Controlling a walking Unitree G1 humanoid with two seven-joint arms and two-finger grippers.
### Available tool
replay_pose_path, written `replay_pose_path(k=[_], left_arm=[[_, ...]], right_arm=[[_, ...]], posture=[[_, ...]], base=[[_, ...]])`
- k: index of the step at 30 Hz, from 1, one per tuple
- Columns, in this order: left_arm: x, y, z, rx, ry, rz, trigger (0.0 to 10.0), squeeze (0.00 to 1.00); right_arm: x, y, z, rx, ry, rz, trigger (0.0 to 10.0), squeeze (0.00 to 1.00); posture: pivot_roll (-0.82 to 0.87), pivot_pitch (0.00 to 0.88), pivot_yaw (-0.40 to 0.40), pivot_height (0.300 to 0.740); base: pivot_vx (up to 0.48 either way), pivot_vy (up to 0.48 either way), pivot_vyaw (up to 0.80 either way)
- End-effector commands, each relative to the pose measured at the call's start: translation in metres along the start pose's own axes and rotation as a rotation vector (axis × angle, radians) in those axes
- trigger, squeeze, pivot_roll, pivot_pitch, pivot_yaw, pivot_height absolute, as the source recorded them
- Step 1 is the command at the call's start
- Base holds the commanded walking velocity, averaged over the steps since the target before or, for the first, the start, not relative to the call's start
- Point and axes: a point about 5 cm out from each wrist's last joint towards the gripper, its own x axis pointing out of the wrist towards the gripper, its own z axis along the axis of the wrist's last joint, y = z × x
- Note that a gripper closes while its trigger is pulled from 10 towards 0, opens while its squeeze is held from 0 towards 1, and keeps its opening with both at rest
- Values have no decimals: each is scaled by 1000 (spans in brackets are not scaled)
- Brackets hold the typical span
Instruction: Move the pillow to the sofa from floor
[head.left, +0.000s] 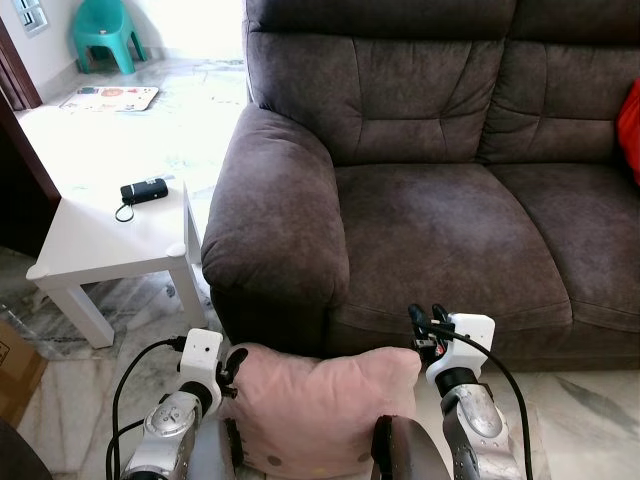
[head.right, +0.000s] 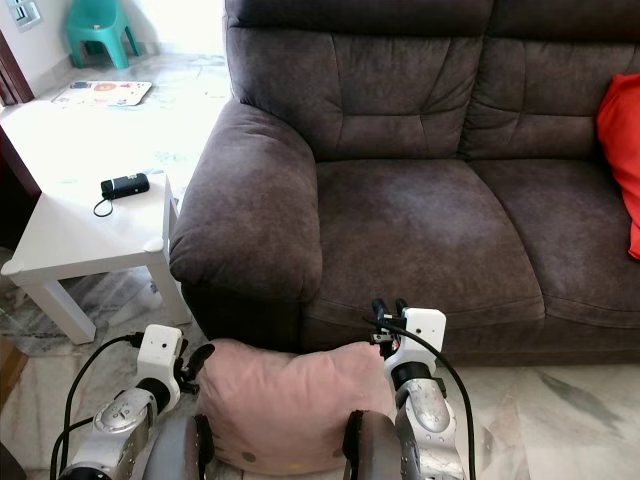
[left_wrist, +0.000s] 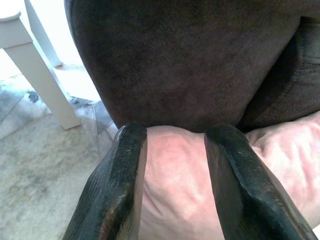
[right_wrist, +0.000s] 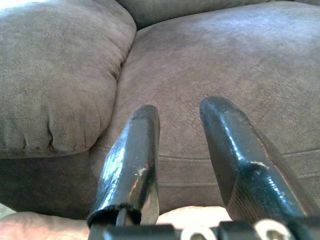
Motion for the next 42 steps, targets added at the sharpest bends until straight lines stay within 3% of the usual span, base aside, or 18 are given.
replay_pose_path(k=[1, 11, 22, 33, 42], left_arm=[[2, 1, 1, -9, -3, 4, 10000, 0], [4, -1, 1, -22, -15, 8, 10000, 0], [5, -3, 2, -55, -25, 4, 10000, 0], [13, -2, 8, -104, 4, -11, 10000, 0], [16, -8, 3, -135, 44, -4, 10000, 0]], right_arm=[[2, -1, 4, -8, -11, 7, 10000, 0], [4, 4, 8, -15, -19, 44, 10000, 0], [4, 4, 13, -33, -36, 59, 10000, 0], [10, 5, 46, -26, -133, 88, 10000, 0], [4, 4, 55, -49, -119, 112, 10000, 0]], posture=[[62, 0, -54, 546], [61, 0, -61, 497], [54, 0, -67, 497], [19, 0, -96, 497], [-28, 0, -141, 497]], base=[[0, 0, 0], [0, 0, 0], [0, 0, 0], [0, 0, 0], [0, 0, 0]])
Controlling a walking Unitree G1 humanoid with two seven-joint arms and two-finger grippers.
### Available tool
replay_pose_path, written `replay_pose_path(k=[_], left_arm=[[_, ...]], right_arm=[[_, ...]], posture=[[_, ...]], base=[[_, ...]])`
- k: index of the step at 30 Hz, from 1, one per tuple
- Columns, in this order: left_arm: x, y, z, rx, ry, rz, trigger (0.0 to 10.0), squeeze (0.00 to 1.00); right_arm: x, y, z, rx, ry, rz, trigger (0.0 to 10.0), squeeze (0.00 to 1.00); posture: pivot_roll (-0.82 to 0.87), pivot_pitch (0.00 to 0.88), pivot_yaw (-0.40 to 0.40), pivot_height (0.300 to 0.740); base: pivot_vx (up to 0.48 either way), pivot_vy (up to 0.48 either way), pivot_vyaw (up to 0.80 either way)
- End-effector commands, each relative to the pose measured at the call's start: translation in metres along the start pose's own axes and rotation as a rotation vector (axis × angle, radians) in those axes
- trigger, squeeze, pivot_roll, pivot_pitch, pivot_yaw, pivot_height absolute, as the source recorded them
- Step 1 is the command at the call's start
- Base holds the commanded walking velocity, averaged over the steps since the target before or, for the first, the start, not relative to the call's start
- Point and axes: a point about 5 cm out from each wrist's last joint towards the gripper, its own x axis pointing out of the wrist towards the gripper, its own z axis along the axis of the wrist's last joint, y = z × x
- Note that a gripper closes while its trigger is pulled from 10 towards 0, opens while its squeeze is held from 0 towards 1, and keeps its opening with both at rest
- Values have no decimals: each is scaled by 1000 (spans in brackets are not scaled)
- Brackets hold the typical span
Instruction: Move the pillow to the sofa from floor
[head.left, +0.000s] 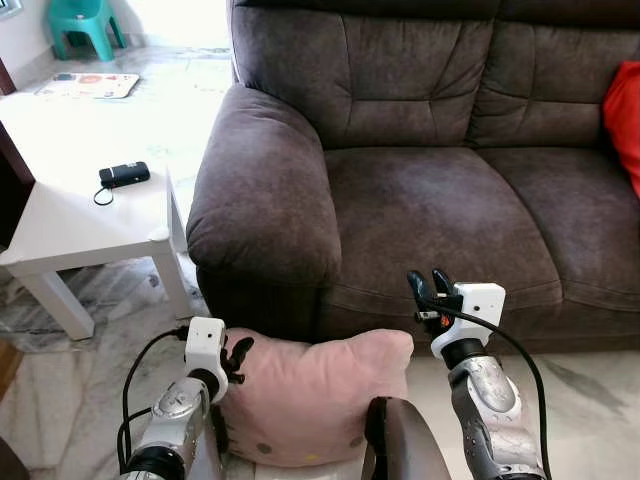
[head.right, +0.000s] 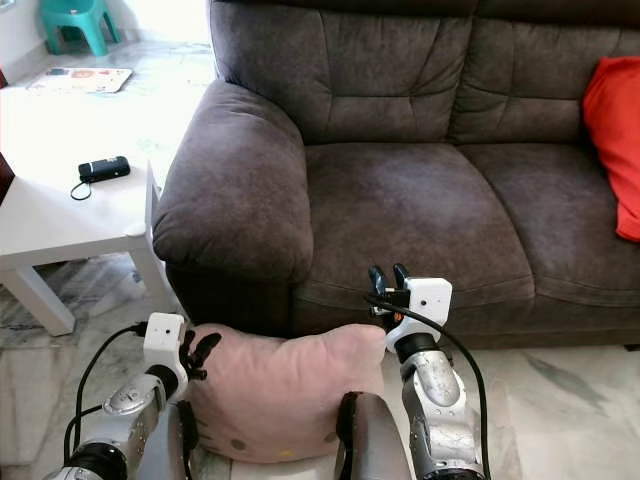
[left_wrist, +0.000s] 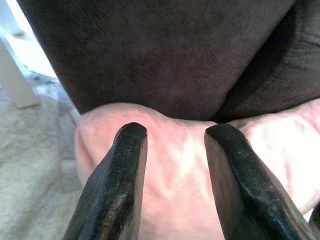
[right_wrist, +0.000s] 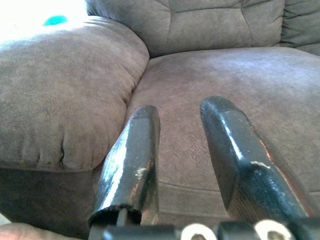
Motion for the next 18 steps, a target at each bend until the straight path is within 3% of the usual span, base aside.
replay_pose_path(k=[1, 11, 18], left_arm=[[2, -4, -3, -32, 16, 14, 10000, 0], [2, 5, 3, -49, -17, 130, 10000, 0], [-2, 15, 11, -37, -83, 237, 10000, 0]], right_arm=[[-5, -2, 7, -8, -1, 9, 10000, 0], [-14, -4, 24, -21, 10, 60, 10000, 0], [-7, 4, 23, 14, 32, 81, 10000, 0]], posture=[[-42, 0, -159, 497], [-45, 56, -241, 497], [-16, 61, -254, 497]], base=[[0, 0, 0], [0, 0, 0], [0, 0, 0]])
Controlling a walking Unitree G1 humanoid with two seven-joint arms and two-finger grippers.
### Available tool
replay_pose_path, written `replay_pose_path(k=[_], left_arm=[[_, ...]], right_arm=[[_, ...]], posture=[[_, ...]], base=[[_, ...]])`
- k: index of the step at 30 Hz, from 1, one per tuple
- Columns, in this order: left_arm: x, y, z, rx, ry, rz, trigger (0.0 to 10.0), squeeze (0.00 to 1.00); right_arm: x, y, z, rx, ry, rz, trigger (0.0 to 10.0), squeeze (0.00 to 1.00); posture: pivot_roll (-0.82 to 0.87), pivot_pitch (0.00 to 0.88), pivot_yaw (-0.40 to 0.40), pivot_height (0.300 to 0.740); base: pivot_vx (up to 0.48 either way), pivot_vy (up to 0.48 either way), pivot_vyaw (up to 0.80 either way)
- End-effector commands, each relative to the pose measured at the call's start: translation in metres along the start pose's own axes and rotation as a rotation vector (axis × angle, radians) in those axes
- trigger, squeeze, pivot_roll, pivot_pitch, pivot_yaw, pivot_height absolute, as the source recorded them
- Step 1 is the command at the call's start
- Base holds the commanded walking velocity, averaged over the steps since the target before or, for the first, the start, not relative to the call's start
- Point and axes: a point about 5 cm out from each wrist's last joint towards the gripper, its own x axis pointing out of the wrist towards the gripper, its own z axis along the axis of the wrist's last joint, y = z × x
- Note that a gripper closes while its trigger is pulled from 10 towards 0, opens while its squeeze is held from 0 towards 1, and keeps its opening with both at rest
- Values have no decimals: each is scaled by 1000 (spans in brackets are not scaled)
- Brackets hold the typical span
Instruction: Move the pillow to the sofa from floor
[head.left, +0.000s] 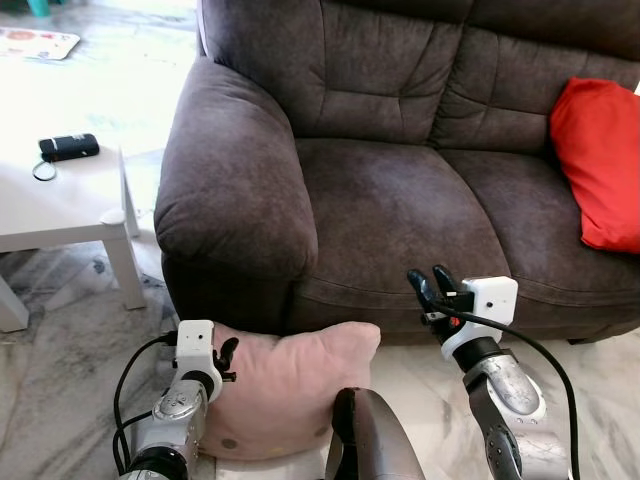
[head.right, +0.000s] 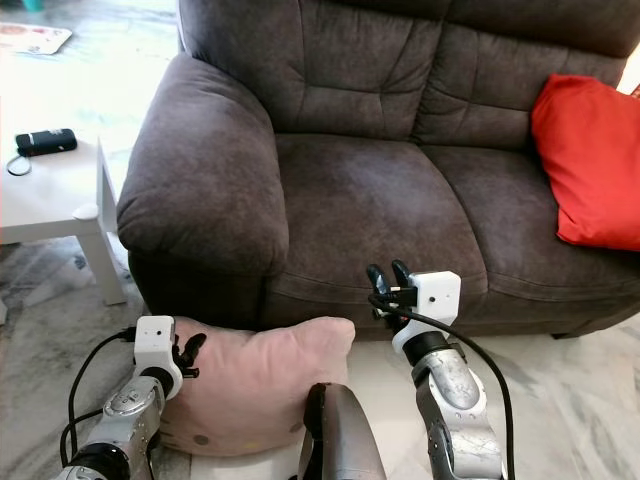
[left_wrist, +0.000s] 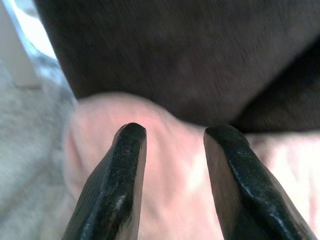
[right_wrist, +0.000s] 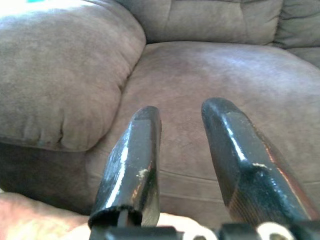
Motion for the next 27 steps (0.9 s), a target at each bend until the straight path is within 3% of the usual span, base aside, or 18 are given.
replay_pose_path(k=[1, 10, 17, 22, 27], left_arm=[[0, -2, 4, -9, -31, 19, 10000, 0], [-7, 7, 22, -4, -168, 65, 10000, 0], [-32, 13, 46, 83, -323, 43, 10000, 0], [-35, 11, 54, 80, -345, 27, 10000, 0], [-31, 3, 53, 86, -322, 4, 10000, 0]], right_arm=[[2, -1, 2, 8, 3, -9, 10000, 0], [-1, -5, -15, 45, 46, -66, 10000, 0], [-3, 1, -49, 89, 127, -113, 10000, 0], [-1, 0, -55, 98, 133, -143, 10000, 0], [6, -2, -47, 90, 81, -154, 10000, 0]], posture=[[-16, 59, -250, 497], [16, 34, -183, 497], [66, 0, -118, 497], [81, 0, -96, 497], [74, 0, -84, 497]], base=[[0, 0, 0], [0, 0, 0], [0, 0, 0], [0, 0, 0], [0, 0, 0]])
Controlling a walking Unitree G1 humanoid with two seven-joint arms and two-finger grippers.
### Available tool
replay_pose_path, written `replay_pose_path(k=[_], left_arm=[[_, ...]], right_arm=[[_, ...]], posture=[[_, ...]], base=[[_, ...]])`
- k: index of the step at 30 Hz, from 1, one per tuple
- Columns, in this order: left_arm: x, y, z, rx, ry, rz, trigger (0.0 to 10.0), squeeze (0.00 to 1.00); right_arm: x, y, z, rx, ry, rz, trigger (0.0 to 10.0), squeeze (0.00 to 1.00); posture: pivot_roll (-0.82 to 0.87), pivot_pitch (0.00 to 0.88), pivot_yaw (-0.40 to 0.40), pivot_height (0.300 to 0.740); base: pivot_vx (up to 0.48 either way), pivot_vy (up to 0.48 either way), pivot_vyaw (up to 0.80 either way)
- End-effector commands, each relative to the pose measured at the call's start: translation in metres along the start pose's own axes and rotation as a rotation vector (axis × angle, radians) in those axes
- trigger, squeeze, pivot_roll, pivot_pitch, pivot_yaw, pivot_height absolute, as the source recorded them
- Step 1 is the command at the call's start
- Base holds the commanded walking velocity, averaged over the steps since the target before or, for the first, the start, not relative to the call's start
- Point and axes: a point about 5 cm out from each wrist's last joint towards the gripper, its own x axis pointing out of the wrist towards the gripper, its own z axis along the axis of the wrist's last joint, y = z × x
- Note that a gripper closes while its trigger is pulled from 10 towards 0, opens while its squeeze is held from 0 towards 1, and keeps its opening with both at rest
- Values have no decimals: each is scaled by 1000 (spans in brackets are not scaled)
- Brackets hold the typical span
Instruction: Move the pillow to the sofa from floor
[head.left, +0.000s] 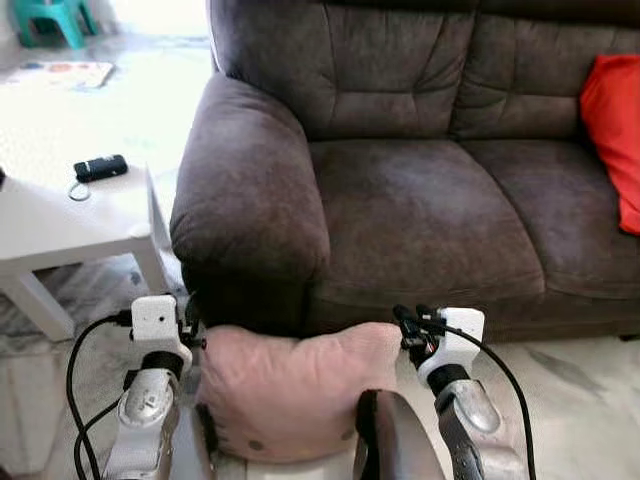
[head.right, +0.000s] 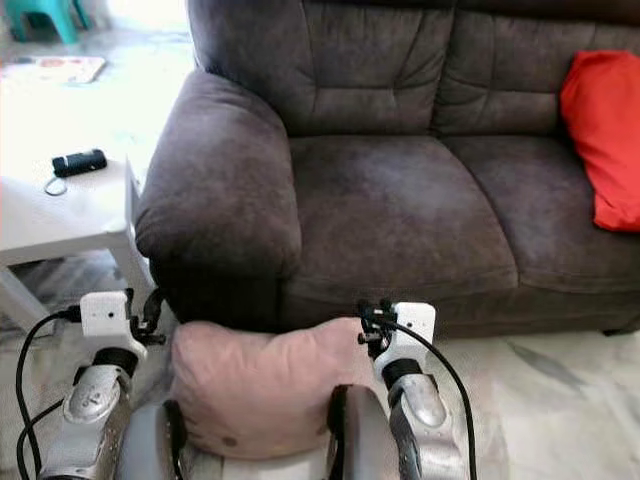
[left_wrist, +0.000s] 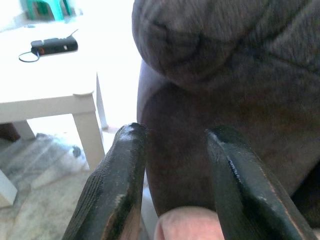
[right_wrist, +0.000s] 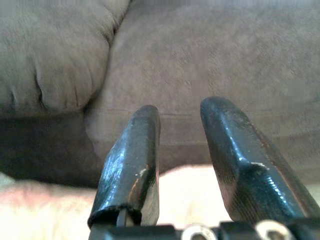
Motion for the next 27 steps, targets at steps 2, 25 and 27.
replay_pose_path(k=[2, 25, 27], left_arm=[[3, -7, 3, 7, 14, -22, 10000, 0], [9, -9, -13, -119, 179, -92, 10000, 0], [10, -7, -16, -117, 208, -99, 10000, 0]], right_arm=[[5, -3, 8, -16, -38, -16, 10000, 0], [8, 7, 20, -52, -90, 74, 10000, 0], [8, 7, 21, -53, -92, 75, 10000, 0]], posture=[[74, 0, -81, 497], [63, 0, -114, 427], [62, 0, -115, 427]], base=[[0, 0, 0], [0, 0, 0], [0, 0, 0]])
